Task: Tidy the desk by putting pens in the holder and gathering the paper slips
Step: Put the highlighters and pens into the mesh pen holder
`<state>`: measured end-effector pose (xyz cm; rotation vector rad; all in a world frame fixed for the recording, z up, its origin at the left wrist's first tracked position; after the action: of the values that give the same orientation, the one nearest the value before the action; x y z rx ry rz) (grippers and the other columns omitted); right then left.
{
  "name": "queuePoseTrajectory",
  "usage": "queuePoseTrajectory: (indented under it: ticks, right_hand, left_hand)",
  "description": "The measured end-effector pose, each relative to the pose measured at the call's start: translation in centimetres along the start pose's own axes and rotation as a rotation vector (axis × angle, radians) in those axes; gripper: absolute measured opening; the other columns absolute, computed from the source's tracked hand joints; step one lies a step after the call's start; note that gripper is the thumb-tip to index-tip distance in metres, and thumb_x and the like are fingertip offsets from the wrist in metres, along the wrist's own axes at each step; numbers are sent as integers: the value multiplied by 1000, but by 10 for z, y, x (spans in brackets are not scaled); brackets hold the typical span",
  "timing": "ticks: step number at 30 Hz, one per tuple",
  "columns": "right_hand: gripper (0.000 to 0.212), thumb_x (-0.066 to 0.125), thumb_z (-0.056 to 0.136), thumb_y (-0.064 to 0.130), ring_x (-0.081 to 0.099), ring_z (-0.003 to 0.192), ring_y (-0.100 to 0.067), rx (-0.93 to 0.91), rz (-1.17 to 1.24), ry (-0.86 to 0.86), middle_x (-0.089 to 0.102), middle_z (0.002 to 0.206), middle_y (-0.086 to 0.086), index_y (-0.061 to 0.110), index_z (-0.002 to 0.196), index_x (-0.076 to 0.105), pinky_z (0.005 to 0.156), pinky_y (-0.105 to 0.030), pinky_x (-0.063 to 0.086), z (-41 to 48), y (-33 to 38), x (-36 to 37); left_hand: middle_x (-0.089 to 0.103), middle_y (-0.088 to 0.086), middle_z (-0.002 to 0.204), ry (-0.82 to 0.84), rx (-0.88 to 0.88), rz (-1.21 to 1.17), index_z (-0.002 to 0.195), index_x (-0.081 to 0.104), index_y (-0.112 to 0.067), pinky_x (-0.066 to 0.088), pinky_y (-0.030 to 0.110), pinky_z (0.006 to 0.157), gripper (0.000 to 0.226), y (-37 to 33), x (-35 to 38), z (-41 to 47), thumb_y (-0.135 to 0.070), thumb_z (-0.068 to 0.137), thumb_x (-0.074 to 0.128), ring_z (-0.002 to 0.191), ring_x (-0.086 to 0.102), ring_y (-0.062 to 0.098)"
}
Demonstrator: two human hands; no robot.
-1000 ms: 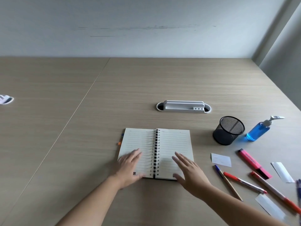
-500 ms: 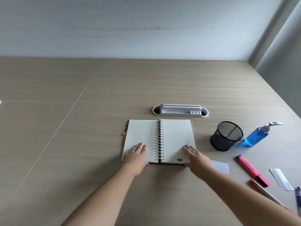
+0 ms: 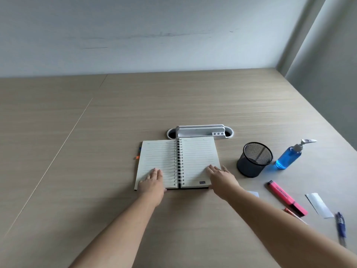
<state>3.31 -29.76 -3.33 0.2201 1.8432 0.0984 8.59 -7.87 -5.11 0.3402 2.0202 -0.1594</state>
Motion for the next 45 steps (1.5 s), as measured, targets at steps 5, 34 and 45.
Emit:
queuePoseTrajectory:
  ticks: [5, 34, 45]
  right_hand:
    - [22, 60, 85, 17, 65, 97, -32, 56, 258, -133, 72, 104, -13, 12, 105, 68, 84, -35, 52, -35, -32, -56]
    - [10, 62, 72, 13, 55, 70, -24, 134, 422, -110, 65, 83, -12, 12, 82, 61, 61, -31, 43, -160, -182, -17]
    - [6, 57, 83, 14, 59, 70, -28, 97, 700, -426, 69, 73, -12, 17, 78, 60, 72, -39, 52, -76, -189, -167]
  left_hand:
    - [27, 8, 151, -196, 39, 49, 147, 17, -16, 35, 41, 104, 69, -34, -26, -30, -40, 90, 49, 134, 35, 26]
    - [62, -3, 115, -85, 524, 243, 104, 60, -23, 37, 37, 89, 19, -246, -9, -91, -30, 87, 61, 113, 52, 19]
    - [58, -16, 60, -375, 460, -640, 79, 73, -15, 35, 2, 52, 6, -240, -197, -80, -20, 76, 76, 56, 51, -5]
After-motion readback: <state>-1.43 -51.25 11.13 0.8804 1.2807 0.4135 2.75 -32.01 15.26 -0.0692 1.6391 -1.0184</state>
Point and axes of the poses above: each hand's wrist, its own z-axis towards the middle knuckle, its own x-axis out of the palm, y = z × x, the point moved 5 cm from there along z, towards the middle knuckle
